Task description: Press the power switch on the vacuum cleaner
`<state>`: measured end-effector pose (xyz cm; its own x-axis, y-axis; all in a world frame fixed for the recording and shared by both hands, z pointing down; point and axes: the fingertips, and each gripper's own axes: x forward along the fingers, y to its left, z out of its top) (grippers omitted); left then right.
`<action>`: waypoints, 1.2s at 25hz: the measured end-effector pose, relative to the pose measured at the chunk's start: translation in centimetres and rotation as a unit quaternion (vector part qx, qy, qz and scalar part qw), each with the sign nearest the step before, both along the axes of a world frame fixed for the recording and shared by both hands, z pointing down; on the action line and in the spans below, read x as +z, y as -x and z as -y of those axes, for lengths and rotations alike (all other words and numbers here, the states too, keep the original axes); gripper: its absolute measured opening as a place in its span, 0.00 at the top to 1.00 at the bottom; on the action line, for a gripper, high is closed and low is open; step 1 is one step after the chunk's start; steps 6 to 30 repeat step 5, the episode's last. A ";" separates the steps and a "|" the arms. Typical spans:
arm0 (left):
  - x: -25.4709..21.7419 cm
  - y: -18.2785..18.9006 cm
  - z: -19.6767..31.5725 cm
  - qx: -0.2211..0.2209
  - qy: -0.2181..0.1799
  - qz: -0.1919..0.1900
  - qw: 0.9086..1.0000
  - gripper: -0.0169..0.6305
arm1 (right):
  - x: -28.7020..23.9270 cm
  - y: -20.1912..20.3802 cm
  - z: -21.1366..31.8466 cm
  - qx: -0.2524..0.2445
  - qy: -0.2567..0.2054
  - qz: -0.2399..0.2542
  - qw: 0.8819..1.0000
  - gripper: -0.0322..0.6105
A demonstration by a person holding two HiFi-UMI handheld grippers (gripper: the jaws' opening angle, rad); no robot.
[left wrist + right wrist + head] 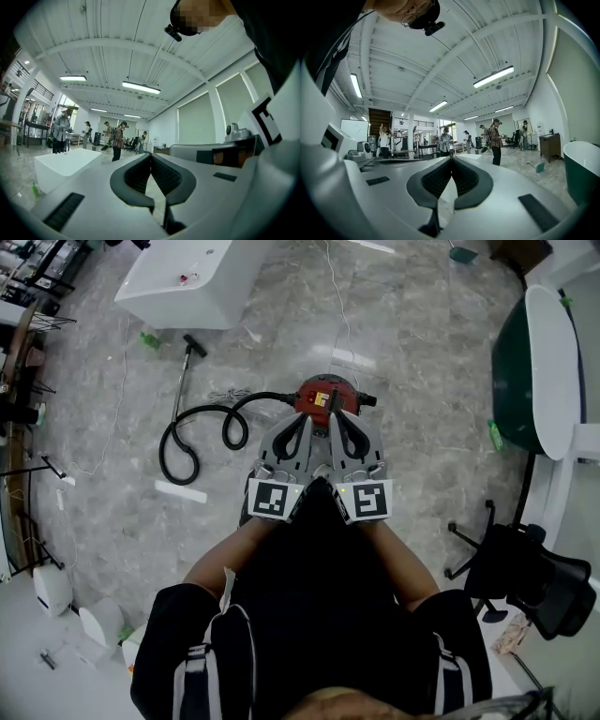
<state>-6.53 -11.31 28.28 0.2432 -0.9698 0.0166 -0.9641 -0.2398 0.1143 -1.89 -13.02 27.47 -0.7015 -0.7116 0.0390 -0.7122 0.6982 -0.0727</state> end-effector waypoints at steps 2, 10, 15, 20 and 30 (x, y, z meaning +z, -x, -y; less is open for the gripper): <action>-0.3 0.6 0.0 -0.010 0.003 0.002 1.000 0.94 | 0.3 0.3 -0.4 -0.001 0.002 -0.002 1.000 0.92; -0.6 1.4 -0.1 -0.019 0.005 -0.001 1.000 0.94 | 0.2 0.8 -0.9 -0.003 -0.001 -0.002 1.000 0.92; -0.6 1.4 -0.1 -0.019 0.005 -0.001 1.000 0.94 | 0.2 0.8 -0.9 -0.003 -0.001 -0.002 1.000 0.92; -0.6 1.4 -0.1 -0.019 0.005 -0.001 1.000 0.94 | 0.2 0.8 -0.9 -0.003 -0.001 -0.002 1.000 0.92; -0.6 1.4 -0.1 -0.019 0.005 -0.001 1.000 0.94 | 0.2 0.8 -0.9 -0.003 -0.001 -0.002 1.000 0.92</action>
